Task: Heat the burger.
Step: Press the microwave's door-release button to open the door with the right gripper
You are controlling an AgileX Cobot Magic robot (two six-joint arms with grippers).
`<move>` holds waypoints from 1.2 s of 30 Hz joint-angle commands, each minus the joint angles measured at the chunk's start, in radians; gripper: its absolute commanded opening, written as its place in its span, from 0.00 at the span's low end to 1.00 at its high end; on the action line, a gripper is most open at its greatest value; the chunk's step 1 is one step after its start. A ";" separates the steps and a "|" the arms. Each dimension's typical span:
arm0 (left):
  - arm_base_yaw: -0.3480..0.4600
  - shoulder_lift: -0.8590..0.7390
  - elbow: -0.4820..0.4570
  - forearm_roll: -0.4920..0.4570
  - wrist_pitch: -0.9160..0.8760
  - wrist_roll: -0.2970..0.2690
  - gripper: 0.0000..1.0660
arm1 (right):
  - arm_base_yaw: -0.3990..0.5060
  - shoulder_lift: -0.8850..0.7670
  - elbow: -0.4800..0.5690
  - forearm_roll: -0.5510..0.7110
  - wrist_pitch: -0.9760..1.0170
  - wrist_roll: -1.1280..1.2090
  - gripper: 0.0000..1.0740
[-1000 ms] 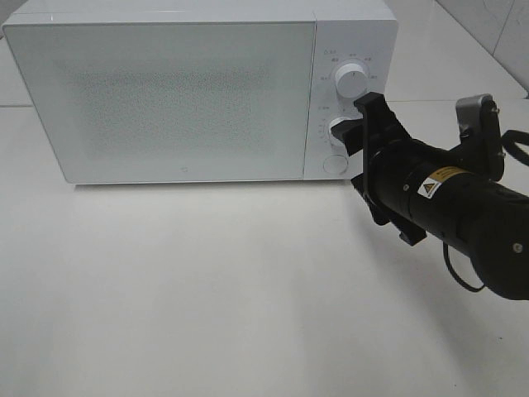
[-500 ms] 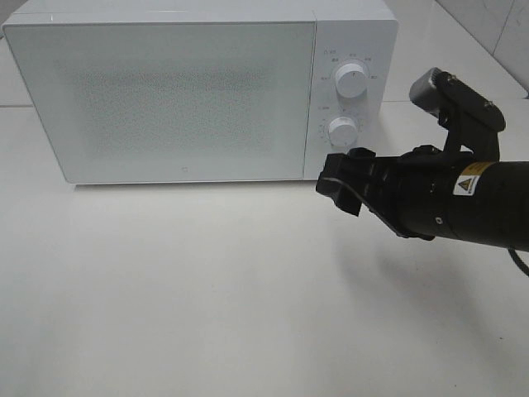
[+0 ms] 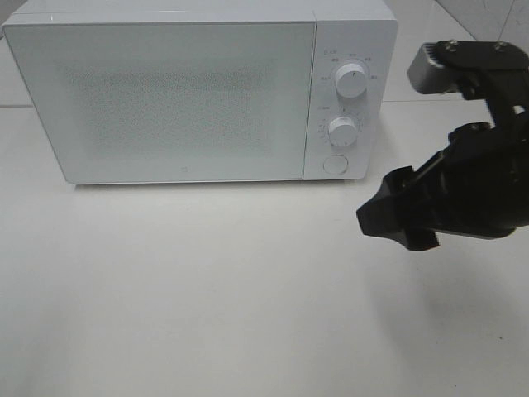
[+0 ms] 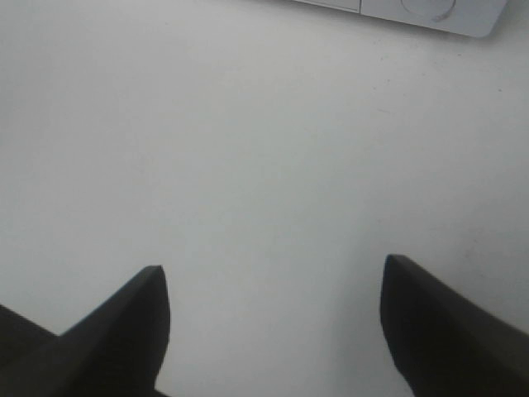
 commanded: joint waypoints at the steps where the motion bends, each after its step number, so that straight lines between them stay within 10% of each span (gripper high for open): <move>1: 0.002 -0.019 0.003 -0.007 -0.005 0.000 0.92 | -0.005 -0.081 -0.029 -0.023 0.132 -0.014 0.65; 20: 0.002 -0.019 0.003 -0.007 -0.005 0.000 0.92 | -0.024 -0.562 -0.043 -0.059 0.468 -0.007 0.65; 36: 0.002 -0.019 0.003 -0.007 -0.005 0.000 0.92 | -0.426 -0.967 0.074 -0.066 0.528 -0.109 0.65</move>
